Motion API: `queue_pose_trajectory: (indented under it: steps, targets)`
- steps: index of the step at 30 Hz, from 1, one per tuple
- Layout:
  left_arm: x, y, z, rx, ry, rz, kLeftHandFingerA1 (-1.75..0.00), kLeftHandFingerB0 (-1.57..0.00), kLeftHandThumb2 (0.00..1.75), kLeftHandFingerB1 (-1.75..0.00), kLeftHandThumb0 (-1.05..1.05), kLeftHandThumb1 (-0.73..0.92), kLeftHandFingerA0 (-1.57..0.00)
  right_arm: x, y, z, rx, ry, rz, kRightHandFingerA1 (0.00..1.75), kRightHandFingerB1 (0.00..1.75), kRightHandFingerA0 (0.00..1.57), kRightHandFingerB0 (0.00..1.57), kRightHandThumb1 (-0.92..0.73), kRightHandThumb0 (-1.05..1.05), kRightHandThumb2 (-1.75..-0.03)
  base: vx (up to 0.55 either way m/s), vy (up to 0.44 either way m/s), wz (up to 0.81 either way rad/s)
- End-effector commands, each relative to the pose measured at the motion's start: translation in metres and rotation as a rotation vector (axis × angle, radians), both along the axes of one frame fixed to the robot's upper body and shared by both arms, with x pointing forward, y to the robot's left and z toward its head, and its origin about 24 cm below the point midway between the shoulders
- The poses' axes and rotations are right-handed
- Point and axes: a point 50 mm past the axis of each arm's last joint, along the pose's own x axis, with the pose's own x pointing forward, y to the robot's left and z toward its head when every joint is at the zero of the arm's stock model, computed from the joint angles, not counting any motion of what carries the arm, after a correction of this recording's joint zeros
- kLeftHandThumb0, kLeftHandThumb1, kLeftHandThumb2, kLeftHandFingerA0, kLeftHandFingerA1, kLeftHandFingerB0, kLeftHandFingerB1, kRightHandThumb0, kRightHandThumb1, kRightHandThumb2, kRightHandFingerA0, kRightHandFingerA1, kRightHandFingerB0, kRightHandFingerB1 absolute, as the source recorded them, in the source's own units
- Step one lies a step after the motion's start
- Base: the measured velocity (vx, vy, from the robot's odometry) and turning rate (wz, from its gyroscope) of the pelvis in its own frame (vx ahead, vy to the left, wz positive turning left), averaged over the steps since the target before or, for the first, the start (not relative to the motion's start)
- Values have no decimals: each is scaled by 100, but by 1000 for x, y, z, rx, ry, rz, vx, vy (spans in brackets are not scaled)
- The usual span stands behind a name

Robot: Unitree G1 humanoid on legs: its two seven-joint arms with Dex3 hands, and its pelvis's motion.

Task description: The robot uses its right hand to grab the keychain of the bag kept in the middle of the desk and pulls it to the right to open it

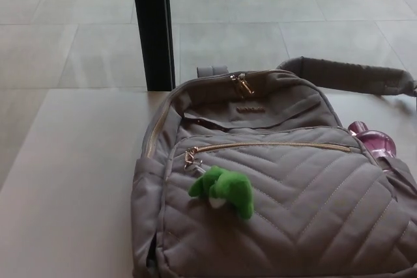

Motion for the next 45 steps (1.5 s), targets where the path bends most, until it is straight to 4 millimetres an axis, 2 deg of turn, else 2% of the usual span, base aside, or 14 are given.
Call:
queue_pose_trajectory:
  steps: [1,7,8,9,12,15,16,19,20,21,27,28,34,45]
  targets:
    - [-2,7,3,-93,-15,-10,-52,-34,59,-38,-45,66,-46,16,-16,24,55,-251,-133,80,57,24,0,-51,-98,-97,0,0,0]
    - [1,6,5,-134,-16,-56,-58,-36,59,-41,-48,66,-45,81,-27,78,8,-572,-107,73,36,19,3,-58,-104,-100,0,0,0]
    - [1,6,4,-132,-12,-54,-64,-32,85,-52,-52,53,-44,92,-27,86,21,-633,-84,76,50,14,0,-68,-102,-62,0,0,0]
    - [1,5,4,-133,-8,-48,-66,-33,87,-53,-53,53,-47,109,-25,99,32,-691,-59,72,43,28,6,-57,-105,-100,0,0,0]
    - [0,5,2,-135,7,-49,-65,-33,87,-53,-51,53,-48,139,-11,130,19,-794,62,65,55,20,4,-57,-105,-101,0,0,0]
    - [0,4,2,-143,10,-35,-65,-35,87,-53,-54,52,-48,168,11,158,45,-924,181,73,65,47,12,-68,-100,-61,0,0,0]
    - [0,4,2,-139,15,-50,-65,-34,87,-53,-53,52,-48,180,26,175,153,-983,263,78,67,33,16,-56,-105,-99,0,0,0]
    - [1,3,1,-133,22,-51,-65,-35,88,-53,-54,53,-48,203,66,208,173,-1058,438,55,39,26,12,-73,-94,-62,0,0,0]
    - [0,3,1,-124,22,-59,-57,-41,60,-41,-50,68,-53,211,83,217,166,-1068,484,59,36,27,7,-63,-99,-101,0,0,0]
    - [3,3,1,-127,12,-55,-64,-34,89,-53,-54,54,-49,223,110,231,136,-1102,564,55,32,24,6,-61,-87,-101,0,0,0]
    - [7,0,0,-141,12,-77,-66,-39,90,-55,-54,55,-52,252,190,253,172,-1141,856,41,22,29,10,-74,-87,-63,0,0,0]
    - [7,0,0,-142,10,-75,-66,-39,89,-55,-54,54,-52,253,201,253,196,-1137,893,50,30,14,5,-58,-86,-97,0,0,0]
    - [4,2,2,-144,14,-90,-54,-38,61,-40,-53,70,-51,260,260,252,179,-1065,1130,57,33,23,6,-63,-92,-104,0,0,0]
    - [4,1,1,-140,28,-93,-64,-39,89,-54,-54,55,-51,246,317,231,182,-891,1382,56,31,17,11,-85,-93,-66,0,0,0]
